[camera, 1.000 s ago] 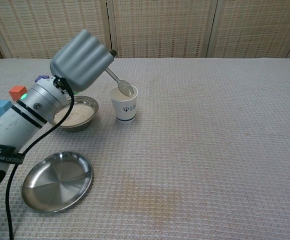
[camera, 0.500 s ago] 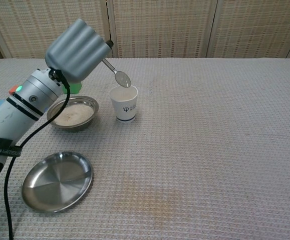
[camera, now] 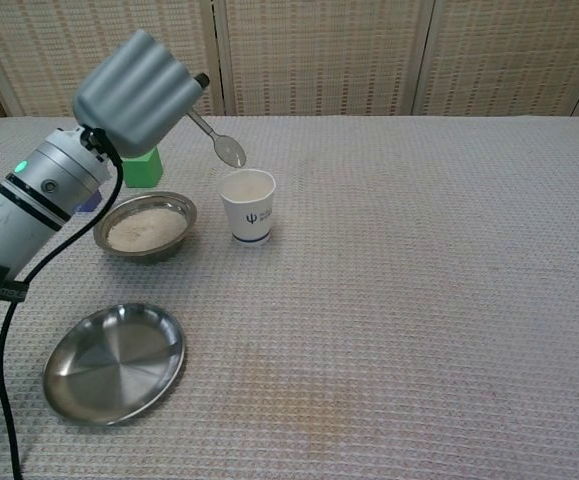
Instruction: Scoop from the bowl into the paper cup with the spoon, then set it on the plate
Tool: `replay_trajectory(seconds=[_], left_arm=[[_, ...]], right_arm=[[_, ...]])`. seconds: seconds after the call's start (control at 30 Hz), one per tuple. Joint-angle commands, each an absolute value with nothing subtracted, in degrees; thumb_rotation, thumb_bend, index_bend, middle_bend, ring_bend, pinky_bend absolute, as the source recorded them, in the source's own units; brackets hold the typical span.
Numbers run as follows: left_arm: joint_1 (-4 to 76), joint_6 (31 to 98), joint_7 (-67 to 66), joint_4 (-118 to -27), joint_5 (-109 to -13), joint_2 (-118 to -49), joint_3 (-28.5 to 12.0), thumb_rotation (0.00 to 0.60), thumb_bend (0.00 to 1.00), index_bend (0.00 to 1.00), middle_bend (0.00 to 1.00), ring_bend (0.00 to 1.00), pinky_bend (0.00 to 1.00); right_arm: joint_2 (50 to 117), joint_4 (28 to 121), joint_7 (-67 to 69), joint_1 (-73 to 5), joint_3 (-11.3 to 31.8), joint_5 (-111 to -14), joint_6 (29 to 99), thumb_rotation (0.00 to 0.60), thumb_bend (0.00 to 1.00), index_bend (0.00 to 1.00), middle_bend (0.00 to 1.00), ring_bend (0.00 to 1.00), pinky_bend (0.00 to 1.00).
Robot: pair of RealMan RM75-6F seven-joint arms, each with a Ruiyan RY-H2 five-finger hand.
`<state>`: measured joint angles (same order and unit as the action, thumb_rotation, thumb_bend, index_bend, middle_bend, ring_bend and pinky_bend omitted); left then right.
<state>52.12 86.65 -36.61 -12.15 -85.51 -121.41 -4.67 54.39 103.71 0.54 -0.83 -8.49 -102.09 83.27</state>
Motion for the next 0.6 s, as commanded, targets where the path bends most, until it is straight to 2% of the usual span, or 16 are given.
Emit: replay_trajectory(seconds=[0.03, 0.13, 0.23, 0.27, 0.37, 0.47, 0.6], left_arm=[[51.04, 92.32, -34.79, -17.88, -85.82, -118.71, -5.35, 0.6, 0.64, 0.93, 1.0, 1.0, 1.0], [48.46, 94.79, -33.3, -30.19, -85.63, -114.25, -5.73, 0.6, 0.64, 0.93, 1.0, 1.0, 1.0], [44.08, 92.66, -35.4, -52.31, -83.71, -105.67, -5.14, 0.6, 0.64, 0.93, 1.0, 1.0, 1.0], [42.37, 90.66, -37.52, -62.24, -82.28, -101.41, -4.41, 0.6, 0.64, 0.93, 1.0, 1.0, 1.0], [39.57, 86.54, -44.1, -80.3, -79.02, -93.14, -2.39, 0.6, 0.64, 0.93, 1.0, 1.0, 1.0], [37.68, 83.15, -47.3, -90.71, -76.05, -89.51, -0.3, 0.6, 0.64, 0.93, 1.0, 1.0, 1.0], [35.71, 79.64, -50.59, -98.53, -72.95, -87.02, 2.84, 0.6, 0.64, 0.93, 1.0, 1.0, 1.0]], right_arm=[[54.37, 103.62, 0.41, -0.99, -8.53, -102.06, 82.92, 0.6, 0.06, 0.0, 0.0, 0.0, 0.0], [54.28, 103.77, 0.24, -1.07, -8.71, -102.19, 82.63, 0.6, 0.06, 0.0, 0.0, 0.0, 0.0], [54.34, 103.97, -0.18, -0.86, -8.81, -102.61, 83.03, 0.6, 0.06, 0.0, 0.0, 0.0, 0.0], [54.39, 104.03, -0.4, -0.82, -8.93, -102.82, 83.01, 0.6, 0.06, 0.0, 0.0, 0.0, 0.0], [54.43, 104.17, -0.66, -1.09, -9.12, -103.08, 82.37, 0.6, 0.06, 0.0, 0.0, 0.0, 0.0], [54.6, 104.35, -1.03, -1.37, -9.03, -102.71, 81.69, 0.6, 0.06, 0.0, 0.0, 0.0, 0.0], [54.44, 104.56, -1.11, -1.1, -9.43, -103.72, 82.33, 0.6, 0.06, 0.0, 0.0, 0.0, 0.0]])
